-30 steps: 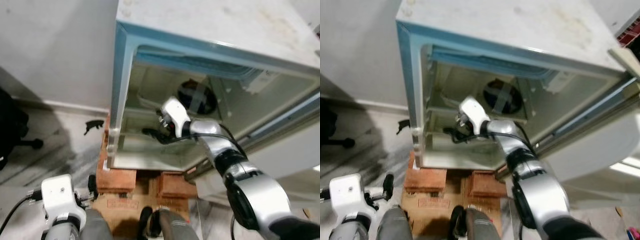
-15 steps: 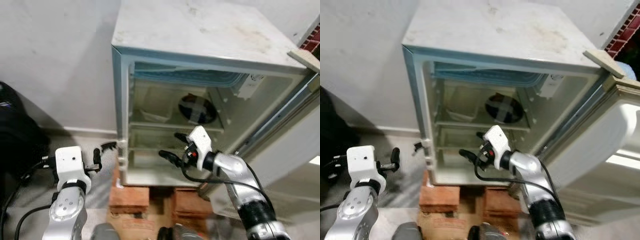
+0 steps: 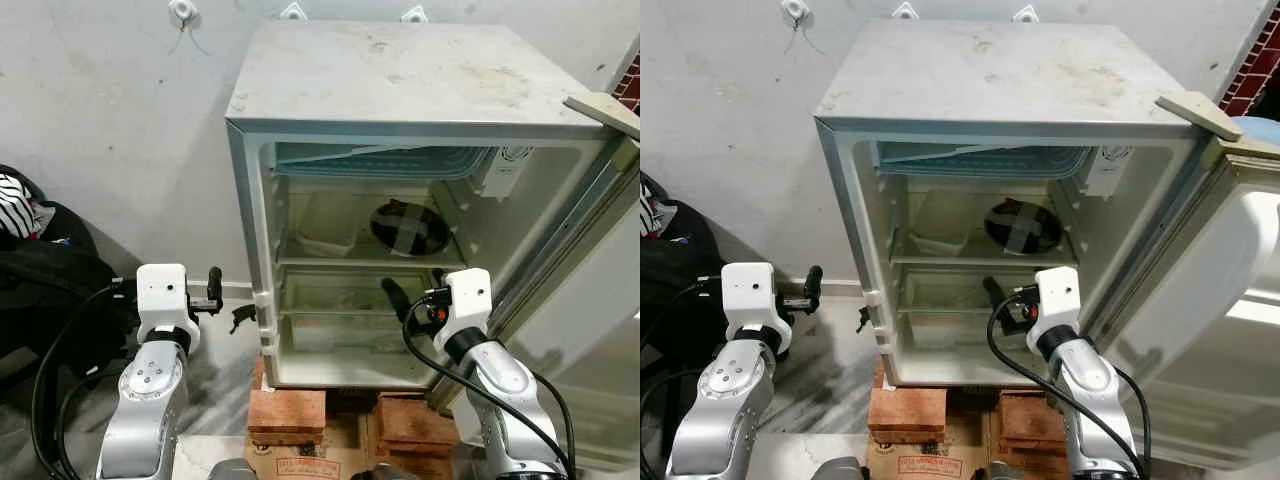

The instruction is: Restocking fridge

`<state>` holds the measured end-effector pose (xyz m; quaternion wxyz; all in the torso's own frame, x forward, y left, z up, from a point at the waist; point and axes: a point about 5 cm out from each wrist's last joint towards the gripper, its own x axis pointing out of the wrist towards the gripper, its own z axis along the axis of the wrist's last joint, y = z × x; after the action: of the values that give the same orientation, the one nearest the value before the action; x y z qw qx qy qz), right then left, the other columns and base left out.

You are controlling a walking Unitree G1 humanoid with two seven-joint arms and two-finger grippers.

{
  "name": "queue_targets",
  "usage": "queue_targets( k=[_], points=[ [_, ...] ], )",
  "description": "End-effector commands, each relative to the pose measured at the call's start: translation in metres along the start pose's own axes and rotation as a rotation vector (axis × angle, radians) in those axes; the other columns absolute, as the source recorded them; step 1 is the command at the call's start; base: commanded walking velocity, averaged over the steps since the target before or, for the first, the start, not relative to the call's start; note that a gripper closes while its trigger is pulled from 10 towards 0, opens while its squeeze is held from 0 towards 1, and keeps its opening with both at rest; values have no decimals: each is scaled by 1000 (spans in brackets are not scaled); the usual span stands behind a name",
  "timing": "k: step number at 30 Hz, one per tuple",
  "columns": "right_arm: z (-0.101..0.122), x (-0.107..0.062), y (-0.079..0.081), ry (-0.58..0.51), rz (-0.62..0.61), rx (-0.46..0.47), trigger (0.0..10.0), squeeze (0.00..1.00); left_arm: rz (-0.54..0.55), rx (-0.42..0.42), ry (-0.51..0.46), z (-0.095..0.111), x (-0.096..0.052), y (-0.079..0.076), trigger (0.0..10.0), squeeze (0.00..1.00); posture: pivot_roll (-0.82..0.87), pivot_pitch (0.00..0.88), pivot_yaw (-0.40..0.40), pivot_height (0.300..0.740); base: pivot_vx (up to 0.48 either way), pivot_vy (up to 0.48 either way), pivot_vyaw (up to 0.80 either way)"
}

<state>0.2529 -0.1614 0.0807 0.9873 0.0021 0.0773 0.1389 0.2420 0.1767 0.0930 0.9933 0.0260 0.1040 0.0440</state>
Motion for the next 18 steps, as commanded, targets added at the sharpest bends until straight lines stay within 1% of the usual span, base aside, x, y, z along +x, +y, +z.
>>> queue_targets(
  k=[1, 2, 3, 4, 6, 7, 8, 9, 13, 14, 17, 18],
  points=[
    [14, 1, 4, -60, 1, -37, 10000, 0, -15, -8, 25, -5, 0, -1, 10000, 0, 21, 0, 7, 740, -285, 0, 0],
    [17, 3, 5, -70, 9, -60, 10000, 0, -20, -10, 31, -6, 0, -2, 10000, 0, 22, 0, 6, 740, -409, 0, 0],
    [21, 4, 8, -77, 49, -98, 10000, 0, -28, -12, 32, -7, 0, -3, 10000, 0, 25, 0, 0, 740, -307, 0, 0],
    [23, 5, 11, -74, 99, -114, 10000, 0, -35, -11, 26, -6, 1, -5, 10000, 0, 26, 0, -1, 740, -307, 0, 0],
    [22, 4, 11, -64, 106, -57, 10000, 0, -36, -10, 23, -6, 1, -5, 10000, 0, 30, 0, -4, 740, -304, 0, 0],
    [23, 5, 9, -67, 89, -34, 10000, 0, -36, -12, 23, -6, 1, -5, 10000, 0, 34, 0, -2, 740, -304, 0, 0],
    [23, 5, 9, -67, 89, -34, 10000, 0, -36, -12, 23, -6, 1, -5, 10000, 0, 34, 0, -2, 740, -304, 0, 0],
    [25, 7, 7, -73, 56, -34, 10000, 0, -34, -13, 23, -6, 1, -5, 10000, 0, 34, 0, -1, 740, -304, 0, 0],
    [27, 12, 3, -70, -7, -12, 10000, 0, -35, -13, 24, -6, 1, -5, 10000, 0, 37, 0, 5, 740, -291, 0, 0],
    [24, 15, -1, -30, -89, -86, 10000, 0, -39, -11, 25, -5, 3, -5, 10000, 0, 36, 0, 7, 740, -277, 0, 0],
    [22, 15, 1, -37, -79, 42, 10000, 0, -48, -9, 22, -3, 4, -7, 10000, 0, 35, 0, 10, 740, -292, 0, 0],
    [24, 15, -1, -41, -103, 22, 10000, 0, -49, -10, 21, -3, 5, -7, 10000, 0, 34, 0, 10, 740, -281, 0, 0]
  ],
)
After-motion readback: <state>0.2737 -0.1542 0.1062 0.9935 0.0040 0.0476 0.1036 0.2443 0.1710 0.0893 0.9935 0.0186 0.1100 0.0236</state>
